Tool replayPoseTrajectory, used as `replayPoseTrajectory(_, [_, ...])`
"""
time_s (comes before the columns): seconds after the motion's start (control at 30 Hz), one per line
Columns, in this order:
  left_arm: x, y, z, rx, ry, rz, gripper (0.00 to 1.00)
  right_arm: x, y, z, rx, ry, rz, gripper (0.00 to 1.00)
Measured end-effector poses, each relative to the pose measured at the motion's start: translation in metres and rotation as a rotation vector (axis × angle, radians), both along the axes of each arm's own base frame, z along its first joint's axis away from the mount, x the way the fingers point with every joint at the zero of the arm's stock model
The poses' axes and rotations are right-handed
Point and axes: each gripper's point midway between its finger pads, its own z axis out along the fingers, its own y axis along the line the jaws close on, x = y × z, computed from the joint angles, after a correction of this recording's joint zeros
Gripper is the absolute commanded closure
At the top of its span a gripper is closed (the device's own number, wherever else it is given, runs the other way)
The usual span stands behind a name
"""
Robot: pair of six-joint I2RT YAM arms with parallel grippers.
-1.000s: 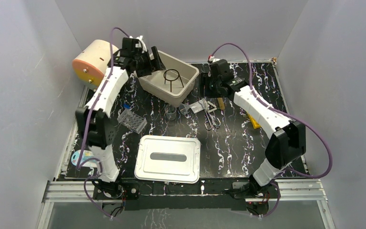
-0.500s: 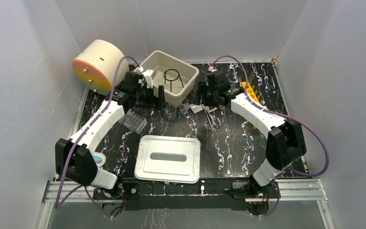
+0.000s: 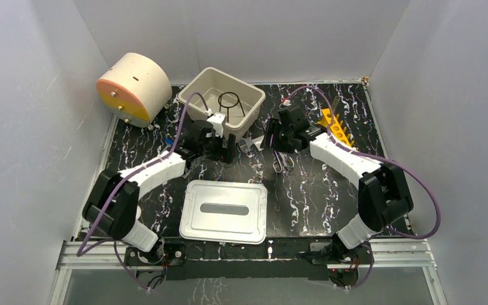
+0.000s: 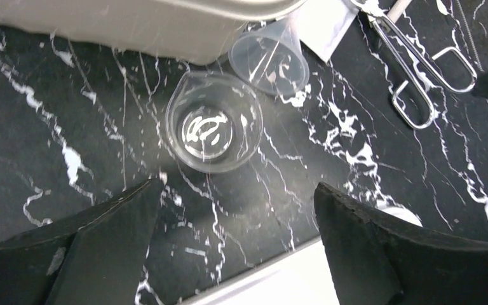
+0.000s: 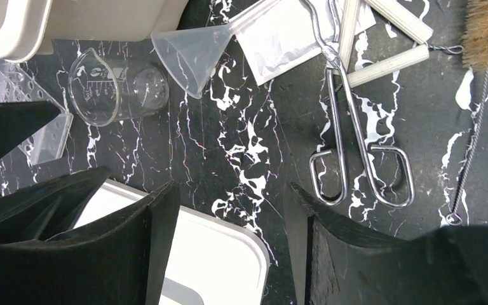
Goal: Organize the chemistry lab equipment
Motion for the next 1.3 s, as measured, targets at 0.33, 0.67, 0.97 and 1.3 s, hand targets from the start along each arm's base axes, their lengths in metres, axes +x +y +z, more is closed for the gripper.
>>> replayPoseTrajectory(0.33, [0.025,-0.008,-0.029,0.019,-0.041,0.068,0.26,0.002,-0.011,0.005,0.009,-0.014,-0.029,0.31])
replayPoseTrajectory(0.67, [0.034,-0.009,-0.041,0.033,-0.056,0.099,0.34,0.004,-0.018,0.002,-0.015,-0.019,-0.020,0.32])
replayPoseTrajectory(0.97, [0.046,-0.016,-0.047,0.038,-0.065,0.101,0.53,0.002,-0.019,0.001,-0.025,-0.015,-0.002,0.32])
replayPoseTrajectory(1.3, [0.036,-0.008,-0.015,0.040,-0.086,0.100,0.55,0.001,-0.018,0.001,-0.024,-0.014,0.002,0.32])
